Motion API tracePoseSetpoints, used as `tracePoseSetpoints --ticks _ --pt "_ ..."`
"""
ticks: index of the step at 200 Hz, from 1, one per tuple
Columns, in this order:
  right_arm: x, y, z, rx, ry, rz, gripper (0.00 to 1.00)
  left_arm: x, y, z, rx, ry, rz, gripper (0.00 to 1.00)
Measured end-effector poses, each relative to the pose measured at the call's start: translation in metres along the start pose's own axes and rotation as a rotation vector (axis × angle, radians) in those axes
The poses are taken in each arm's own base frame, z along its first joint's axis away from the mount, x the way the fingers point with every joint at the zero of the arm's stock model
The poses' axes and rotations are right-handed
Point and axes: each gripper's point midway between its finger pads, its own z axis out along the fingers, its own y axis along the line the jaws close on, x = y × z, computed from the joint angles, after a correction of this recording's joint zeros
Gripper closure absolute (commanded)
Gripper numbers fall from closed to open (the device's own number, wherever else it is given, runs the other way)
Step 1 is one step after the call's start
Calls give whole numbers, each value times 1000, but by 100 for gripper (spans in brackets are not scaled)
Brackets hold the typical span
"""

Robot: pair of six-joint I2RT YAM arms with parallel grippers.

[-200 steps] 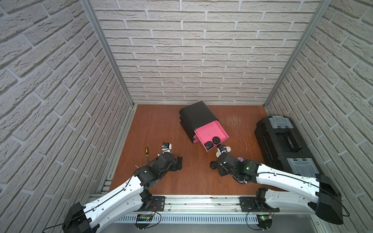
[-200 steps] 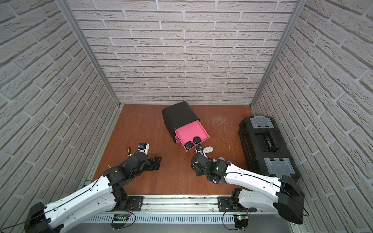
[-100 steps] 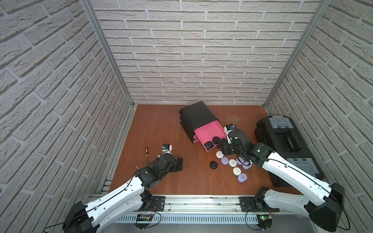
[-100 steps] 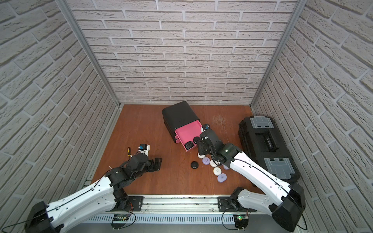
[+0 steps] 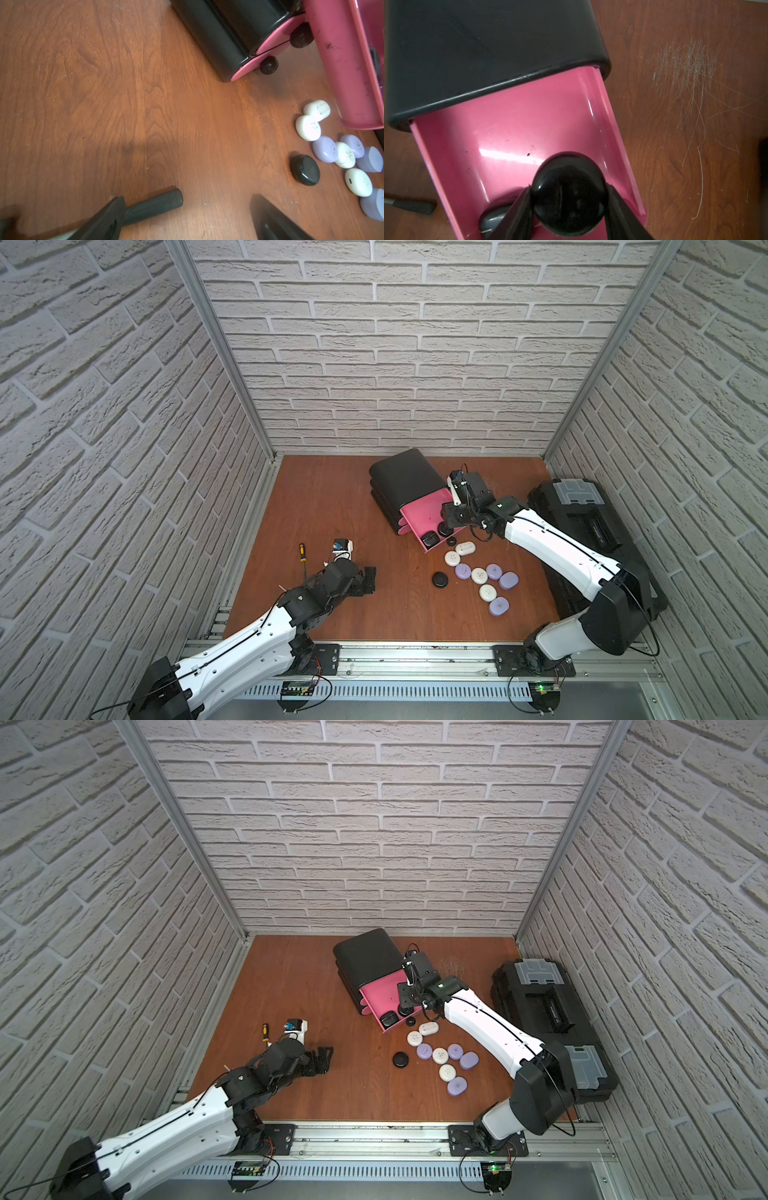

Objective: Put the bluetooth earphones in the drawer according to color
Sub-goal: Place the bluetooth earphone in the drawer, then pick up the Bluetooth earphone from the center of the board.

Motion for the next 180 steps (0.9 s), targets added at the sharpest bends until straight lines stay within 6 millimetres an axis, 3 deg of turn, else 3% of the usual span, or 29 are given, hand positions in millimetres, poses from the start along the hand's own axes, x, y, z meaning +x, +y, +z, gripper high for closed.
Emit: tracePoseSetpoints --ticks 85,180 --pt "12 -10 8 46 62 -16 39 4 2 3 -12 15 6 2" --pt "-1 -9 -10 33 23 -18 35 7 -6 13 12 37 -10 2"
